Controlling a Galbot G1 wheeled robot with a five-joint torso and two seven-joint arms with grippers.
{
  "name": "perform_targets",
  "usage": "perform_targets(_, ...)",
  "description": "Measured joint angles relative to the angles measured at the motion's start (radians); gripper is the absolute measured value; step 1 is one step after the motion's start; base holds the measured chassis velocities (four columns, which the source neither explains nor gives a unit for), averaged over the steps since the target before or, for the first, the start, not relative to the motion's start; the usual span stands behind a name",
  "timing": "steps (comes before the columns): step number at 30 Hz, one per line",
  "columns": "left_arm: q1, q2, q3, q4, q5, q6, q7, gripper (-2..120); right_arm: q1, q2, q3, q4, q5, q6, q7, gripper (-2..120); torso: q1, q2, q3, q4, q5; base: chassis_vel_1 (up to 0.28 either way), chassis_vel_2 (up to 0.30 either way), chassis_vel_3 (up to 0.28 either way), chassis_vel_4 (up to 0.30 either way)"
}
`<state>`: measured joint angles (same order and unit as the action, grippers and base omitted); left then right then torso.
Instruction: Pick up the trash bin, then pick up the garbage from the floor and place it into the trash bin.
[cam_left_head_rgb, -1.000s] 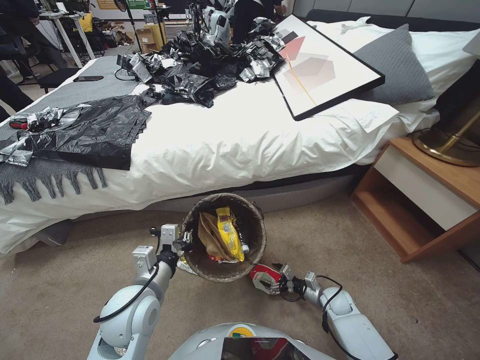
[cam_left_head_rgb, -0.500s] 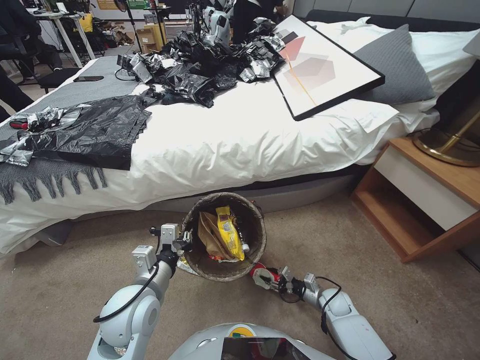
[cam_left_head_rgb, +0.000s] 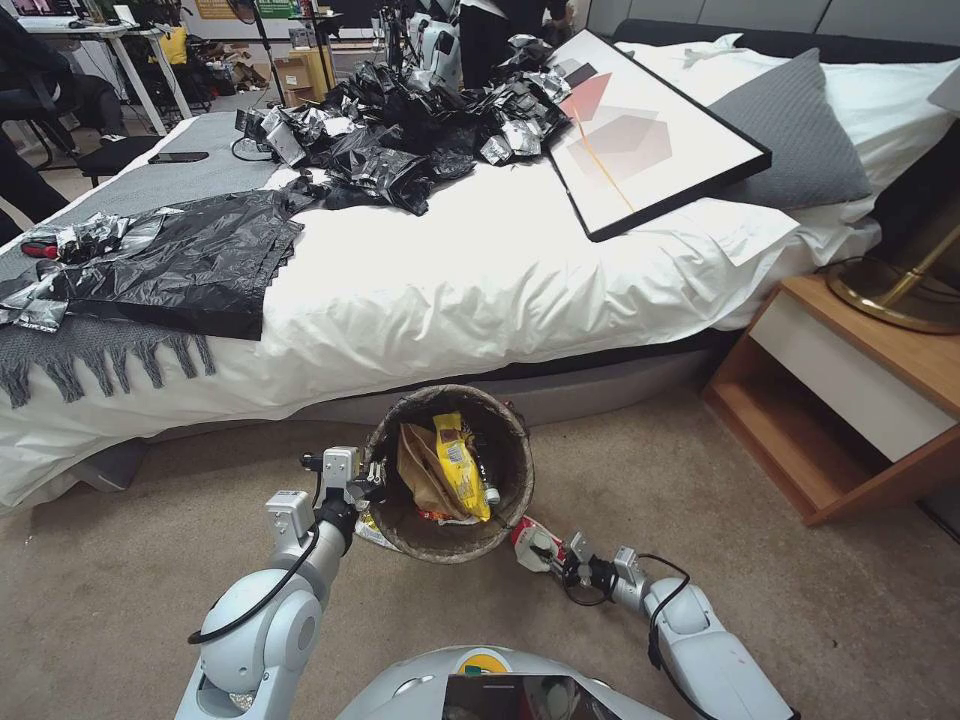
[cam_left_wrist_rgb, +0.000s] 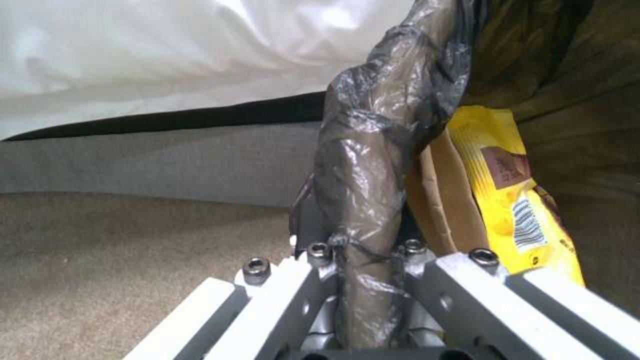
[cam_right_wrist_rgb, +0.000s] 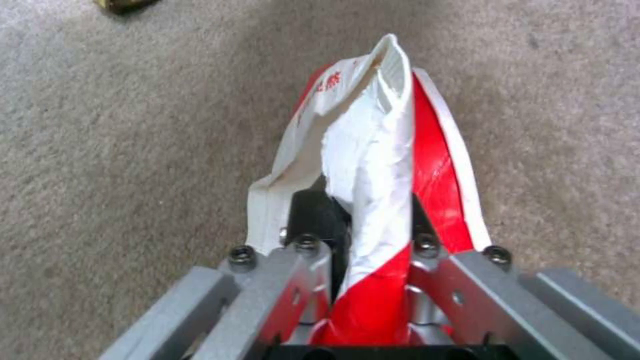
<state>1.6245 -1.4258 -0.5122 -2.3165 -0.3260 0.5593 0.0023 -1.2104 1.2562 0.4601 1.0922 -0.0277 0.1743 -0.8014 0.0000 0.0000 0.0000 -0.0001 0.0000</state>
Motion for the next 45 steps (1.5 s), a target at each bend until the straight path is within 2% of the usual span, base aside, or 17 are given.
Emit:
perform_targets(7,-0.001,0.0,-0.002,0.0,-0.001,0.0,0.0,0,-0.003,0.0,0.005,0.005,0.0,0.003,0.01,3,0.0,0.0,0.0,0.0,0.0,0.0,0.0,0.0,0.0)
perform_targets(18,-0.004,0.0,-0.002,0.005,-0.002,0.0,0.001,0,-0.06,-0.003,0.028,0.118,0.073,0.039,0.145,2,0.0,0.0,0.0,-0.0001,-0.0001,0.0,0.0,0.0,0.0)
perform_targets(25,-0.01,0.001,0.003,0.014,-0.004,-0.001,0.002,0,-0.136,-0.004,0.068,0.342,0.185,0.044,0.27,2,0.0,0.0,0.0,0.0001,0.0001,0.0,0.0,0.0,0.0)
perform_targets(30,-0.01,0.004,0.003,0.014,-0.004,-0.002,0.002,0,-0.162,-0.011,0.083,0.464,0.225,0.044,0.293,2,0.0,0.0,0.0,0.0001,0.0,0.0,0.0,0.0,0.0)
perform_targets(33,-0.01,0.005,0.004,0.015,-0.005,-0.002,0.002,0,-0.185,-0.021,0.09,0.618,0.268,0.042,0.311,2,0.0,0.0,0.0,0.0001,0.0,0.0,0.0,0.0,0.0)
perform_targets(34,-0.01,0.005,0.004,0.015,-0.005,-0.002,0.002,0,-0.185,-0.021,0.09,0.618,0.268,0.042,0.311,2,0.0,0.0,0.0,0.0001,0.0,0.0,0.0,0.0,0.0)
perform_targets(38,-0.009,0.005,0.008,0.016,-0.004,-0.002,0.002,0,-0.208,-0.04,0.091,0.824,0.306,0.033,0.328,2,0.0,0.0,0.0,0.0001,0.0,0.0,0.0,0.0,0.0)
perform_targets(40,-0.009,0.005,0.008,0.016,-0.004,-0.002,0.002,0,-0.21,-0.042,0.09,0.844,0.308,0.031,0.33,2,0.0,0.0,0.0,0.0001,-0.0001,0.0,0.0,0.0,0.0)
perform_targets(41,-0.009,0.006,0.008,0.016,-0.004,-0.002,0.002,0,-0.214,-0.05,0.088,0.904,0.313,0.027,0.333,2,0.0,0.0,0.0,0.0001,-0.0001,0.0,0.0,0.0,0.0)
perform_targets(42,-0.009,0.006,0.008,0.016,-0.004,-0.002,0.002,0,-0.214,-0.05,0.088,0.904,0.313,0.027,0.333,2,0.0,0.0,0.0,0.0001,-0.0001,0.0,0.0,0.0,0.0)
perform_targets(43,-0.009,0.006,0.009,0.017,-0.004,-0.002,0.002,0,-0.219,-0.059,0.084,0.98,0.319,0.02,0.337,2,0.0,0.0,0.0,0.0002,-0.0001,0.0,0.0,0.0,0.0)
perform_targets(45,-0.009,0.006,0.009,0.017,-0.004,-0.002,0.002,0,-0.221,-0.062,0.082,1.01,0.322,0.017,0.338,2,0.0,0.0,0.0,0.0002,-0.0002,0.0,0.0,0.0,0.0)
